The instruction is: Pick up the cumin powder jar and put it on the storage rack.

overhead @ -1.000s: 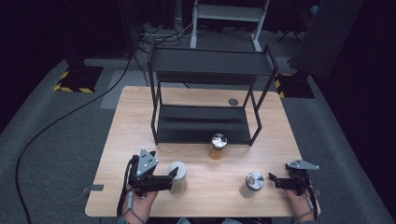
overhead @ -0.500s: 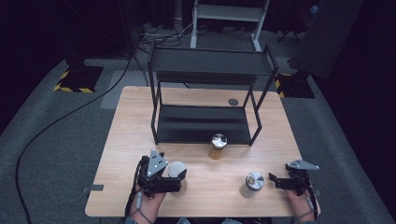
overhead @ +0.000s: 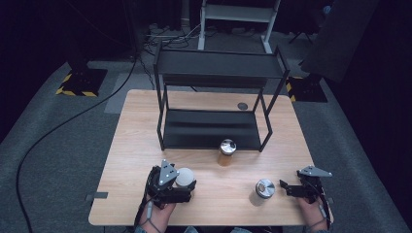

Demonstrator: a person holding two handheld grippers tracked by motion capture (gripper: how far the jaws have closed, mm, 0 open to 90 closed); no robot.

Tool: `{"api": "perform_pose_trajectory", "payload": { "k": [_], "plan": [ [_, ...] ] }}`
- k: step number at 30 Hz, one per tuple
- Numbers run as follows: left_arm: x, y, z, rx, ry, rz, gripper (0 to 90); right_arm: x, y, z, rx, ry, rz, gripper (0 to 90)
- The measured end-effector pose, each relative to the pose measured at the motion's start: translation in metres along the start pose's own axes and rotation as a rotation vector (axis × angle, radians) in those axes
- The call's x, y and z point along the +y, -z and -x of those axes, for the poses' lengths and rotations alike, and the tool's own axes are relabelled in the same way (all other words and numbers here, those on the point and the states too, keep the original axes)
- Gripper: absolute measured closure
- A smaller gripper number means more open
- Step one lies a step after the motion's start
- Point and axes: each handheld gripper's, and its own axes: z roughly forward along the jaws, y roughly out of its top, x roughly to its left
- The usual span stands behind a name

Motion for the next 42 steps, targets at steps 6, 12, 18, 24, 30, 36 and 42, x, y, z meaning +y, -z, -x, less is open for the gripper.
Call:
{"api": "perform_pose_trajectory", "payload": {
  "k": [6,12,18,24,30,36,42],
  "plan": [
    [-0.004,-0.007,0.001,0.0,0.005,-0.021,12.6,0.0,0.0,0.0,0.0,0.001,0.0,8.7],
    [-0.006,-0.01,0.002,0.001,-0.004,-0.022,23.8,0.0,0.0,0.0,0.001,0.001,0.0,9.0],
    [-0.001,-0.01,0.003,0.0,-0.024,-0.038,33.3,0.0,0.0,0.0,0.002,0.002,0.001,9.2],
    [0.006,-0.011,0.004,0.007,-0.036,-0.057,33.6,0.0,0.0,0.0,0.001,0.002,0.001,9.2],
    [0.017,-0.009,0.001,0.007,-0.038,-0.063,33.6,0.0,0.0,0.0,0.002,0.002,0.001,9.2],
    [0.029,-0.006,-0.003,0.008,-0.039,-0.059,33.6,0.0,0.0,0.0,-0.003,-0.003,0.001,9.3],
    [0.041,-0.007,-0.007,0.013,-0.038,-0.062,33.6,0.0,0.0,0.0,-0.003,-0.005,0.001,9.3]
  ]
}}
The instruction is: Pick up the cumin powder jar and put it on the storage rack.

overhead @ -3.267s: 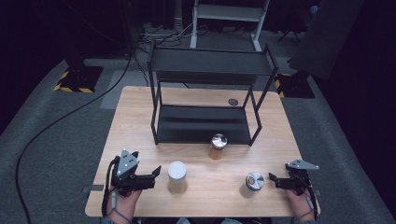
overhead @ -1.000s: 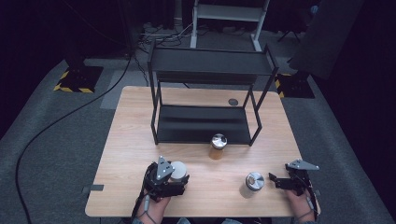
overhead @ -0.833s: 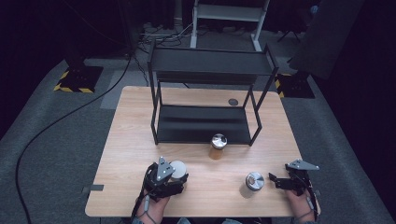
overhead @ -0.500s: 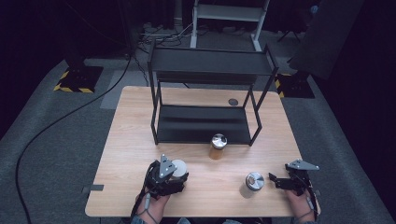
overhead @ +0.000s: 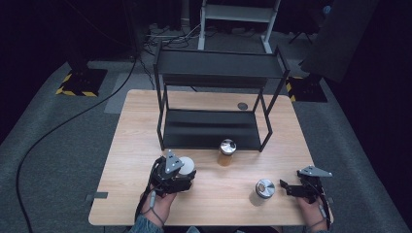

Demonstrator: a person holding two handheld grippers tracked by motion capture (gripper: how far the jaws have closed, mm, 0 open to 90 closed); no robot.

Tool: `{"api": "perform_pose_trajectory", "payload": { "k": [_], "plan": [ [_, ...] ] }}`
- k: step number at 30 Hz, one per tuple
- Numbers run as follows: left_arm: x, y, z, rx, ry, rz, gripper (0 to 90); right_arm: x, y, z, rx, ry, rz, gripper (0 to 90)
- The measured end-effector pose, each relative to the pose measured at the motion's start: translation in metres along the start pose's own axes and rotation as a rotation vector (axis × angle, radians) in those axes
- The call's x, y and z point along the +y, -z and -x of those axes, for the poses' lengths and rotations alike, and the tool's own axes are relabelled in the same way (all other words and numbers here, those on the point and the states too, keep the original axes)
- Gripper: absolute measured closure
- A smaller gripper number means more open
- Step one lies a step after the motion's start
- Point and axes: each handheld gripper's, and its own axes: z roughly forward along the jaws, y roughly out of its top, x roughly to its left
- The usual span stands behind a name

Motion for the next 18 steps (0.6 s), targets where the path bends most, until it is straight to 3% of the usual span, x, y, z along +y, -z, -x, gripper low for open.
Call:
{"api": "perform_pose_trajectory", "payload": {
  "k": [18],
  "plan": [
    [0.046,-0.007,-0.024,-0.004,0.004,0.007,33.6,0.0,0.0,0.001,0.004,0.005,0.001,9.3]
  ]
}}
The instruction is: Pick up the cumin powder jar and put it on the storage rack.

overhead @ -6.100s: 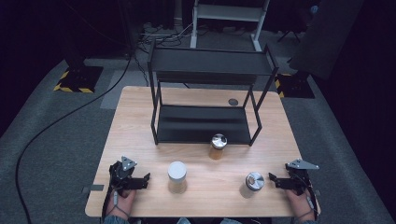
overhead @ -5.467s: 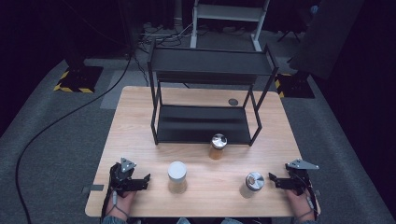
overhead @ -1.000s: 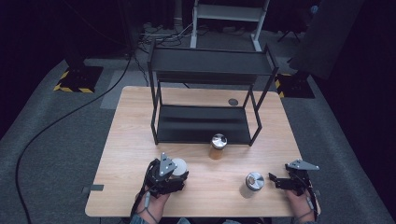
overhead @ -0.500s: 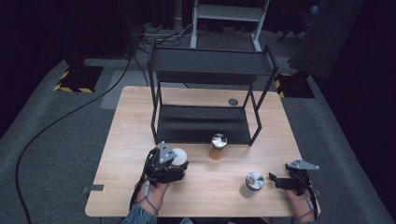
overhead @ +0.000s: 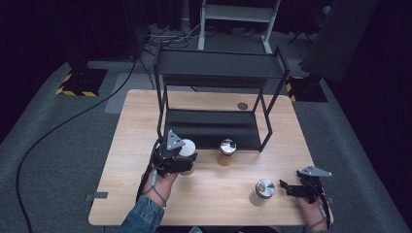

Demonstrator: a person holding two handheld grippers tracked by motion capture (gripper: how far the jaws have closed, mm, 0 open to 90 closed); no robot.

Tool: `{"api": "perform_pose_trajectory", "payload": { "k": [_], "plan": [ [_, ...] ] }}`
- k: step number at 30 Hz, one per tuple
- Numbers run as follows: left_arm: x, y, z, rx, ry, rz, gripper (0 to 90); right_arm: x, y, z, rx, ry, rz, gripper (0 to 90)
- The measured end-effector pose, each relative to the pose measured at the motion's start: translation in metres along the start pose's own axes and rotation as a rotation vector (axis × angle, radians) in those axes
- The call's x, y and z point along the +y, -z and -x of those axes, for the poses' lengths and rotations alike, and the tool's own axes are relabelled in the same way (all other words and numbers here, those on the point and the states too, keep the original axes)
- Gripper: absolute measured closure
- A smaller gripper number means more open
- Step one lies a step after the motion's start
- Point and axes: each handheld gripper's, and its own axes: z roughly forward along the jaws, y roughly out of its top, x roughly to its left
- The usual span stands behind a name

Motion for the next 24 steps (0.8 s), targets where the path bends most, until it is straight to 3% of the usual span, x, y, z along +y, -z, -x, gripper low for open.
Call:
{"api": "perform_pose_trajectory", "payload": {
  "k": [9,19,24],
  "plan": [
    [0.026,-0.002,-0.008,0.004,-0.016,0.022,33.6,0.0,0.0,0.0,0.001,0.001,0.0,9.3],
    [0.05,-0.018,-0.014,0.002,-0.013,0.025,33.6,0.0,0.0,0.0,0.001,0.002,0.0,9.3],
    [0.057,-0.031,-0.015,0.026,-0.012,0.022,33.6,0.0,0.0,0.0,0.003,0.004,0.0,9.3]
  ]
}}
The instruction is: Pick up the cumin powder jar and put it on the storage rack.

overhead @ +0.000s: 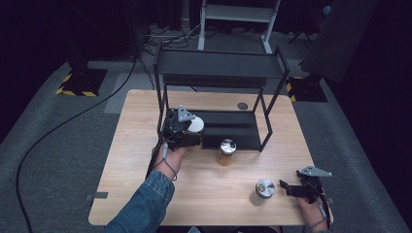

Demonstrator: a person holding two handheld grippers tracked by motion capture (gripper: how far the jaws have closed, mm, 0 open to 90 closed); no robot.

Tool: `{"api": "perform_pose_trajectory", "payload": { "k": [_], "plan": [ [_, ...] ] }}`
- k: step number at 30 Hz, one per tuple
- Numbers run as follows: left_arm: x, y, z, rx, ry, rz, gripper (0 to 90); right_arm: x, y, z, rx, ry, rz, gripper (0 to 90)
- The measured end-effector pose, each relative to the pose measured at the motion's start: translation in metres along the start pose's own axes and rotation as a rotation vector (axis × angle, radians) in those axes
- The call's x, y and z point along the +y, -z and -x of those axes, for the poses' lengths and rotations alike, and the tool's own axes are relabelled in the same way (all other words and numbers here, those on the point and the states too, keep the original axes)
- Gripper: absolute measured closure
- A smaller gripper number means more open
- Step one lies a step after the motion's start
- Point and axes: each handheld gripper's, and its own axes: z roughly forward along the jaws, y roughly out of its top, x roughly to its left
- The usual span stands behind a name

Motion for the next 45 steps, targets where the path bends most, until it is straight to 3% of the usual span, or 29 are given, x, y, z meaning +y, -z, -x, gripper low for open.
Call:
{"api": "perform_pose_trajectory", "payload": {
  "k": [7,21,37,45],
  "plan": [
    [0.005,-0.022,-0.008,0.017,0.019,0.001,33.6,0.0,0.0,0.0,0.0,0.001,0.0,9.4],
    [0.0,-0.062,-0.029,0.035,0.059,-0.017,33.6,0.0,0.0,0.0,0.001,0.002,0.0,9.5],
    [-0.012,-0.082,-0.043,0.063,0.132,-0.04,33.6,0.0,0.0,0.0,0.002,0.002,0.001,9.9],
    [-0.013,-0.084,-0.043,0.08,0.124,-0.044,33.5,0.0,0.0,0.0,0.005,0.005,0.002,10.3]
  ]
}}
